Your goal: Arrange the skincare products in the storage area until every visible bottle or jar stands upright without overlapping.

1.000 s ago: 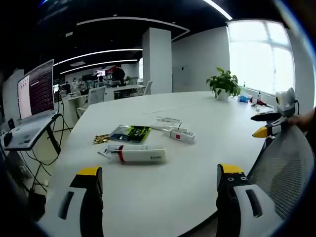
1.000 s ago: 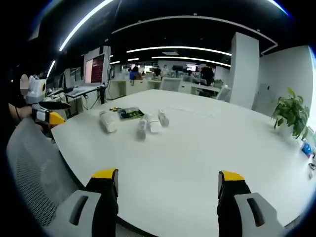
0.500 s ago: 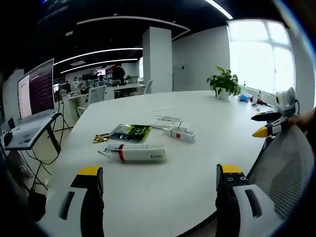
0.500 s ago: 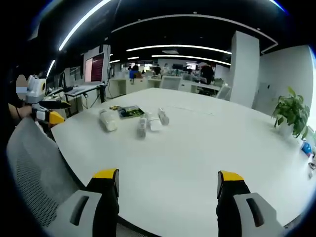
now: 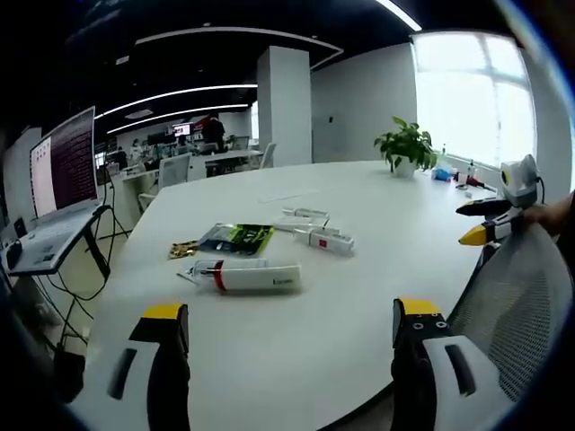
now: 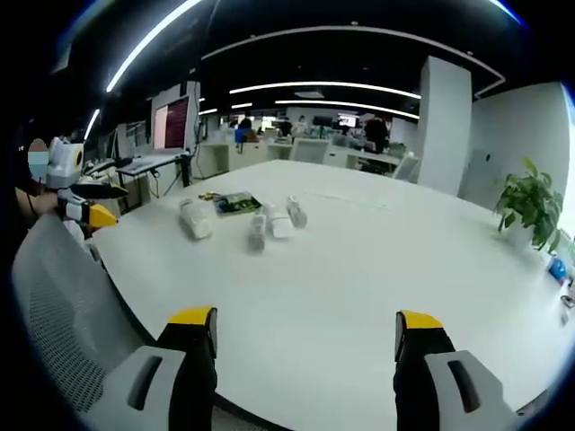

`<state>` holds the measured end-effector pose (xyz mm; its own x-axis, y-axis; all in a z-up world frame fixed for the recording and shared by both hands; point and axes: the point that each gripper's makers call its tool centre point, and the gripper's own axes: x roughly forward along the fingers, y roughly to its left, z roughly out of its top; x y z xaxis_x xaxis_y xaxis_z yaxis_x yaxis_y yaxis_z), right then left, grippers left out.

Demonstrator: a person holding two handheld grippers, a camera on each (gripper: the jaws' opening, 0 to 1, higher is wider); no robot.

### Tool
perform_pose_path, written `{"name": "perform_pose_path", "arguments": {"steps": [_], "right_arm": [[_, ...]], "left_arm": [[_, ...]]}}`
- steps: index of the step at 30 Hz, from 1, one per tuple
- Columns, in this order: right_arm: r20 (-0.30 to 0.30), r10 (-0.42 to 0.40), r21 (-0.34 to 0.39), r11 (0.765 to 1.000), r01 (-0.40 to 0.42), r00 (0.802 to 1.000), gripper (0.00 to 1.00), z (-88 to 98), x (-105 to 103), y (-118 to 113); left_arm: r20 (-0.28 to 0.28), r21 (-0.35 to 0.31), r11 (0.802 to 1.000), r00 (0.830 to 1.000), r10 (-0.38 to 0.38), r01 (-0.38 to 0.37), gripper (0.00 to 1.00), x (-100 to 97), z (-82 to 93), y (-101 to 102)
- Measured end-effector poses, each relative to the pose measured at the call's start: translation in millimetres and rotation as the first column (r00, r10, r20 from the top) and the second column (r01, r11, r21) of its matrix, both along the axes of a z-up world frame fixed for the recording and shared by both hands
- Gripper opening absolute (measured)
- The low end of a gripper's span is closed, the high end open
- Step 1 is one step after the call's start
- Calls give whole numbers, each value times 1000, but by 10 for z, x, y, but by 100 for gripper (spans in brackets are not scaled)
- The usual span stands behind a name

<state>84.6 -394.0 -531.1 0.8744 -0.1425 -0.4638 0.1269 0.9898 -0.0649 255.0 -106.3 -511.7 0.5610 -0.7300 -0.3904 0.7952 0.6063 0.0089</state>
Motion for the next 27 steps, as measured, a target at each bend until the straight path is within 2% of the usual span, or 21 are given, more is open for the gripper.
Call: {"name": "perform_pose_path", "arguments": {"steps": [27], "right_arm": [[-5,0,-1,1000,0,1000,86,-5,-3,2]], "left_arm": [[2,-3,1000,1000,5,-5,88,-1,16,-1]]}}
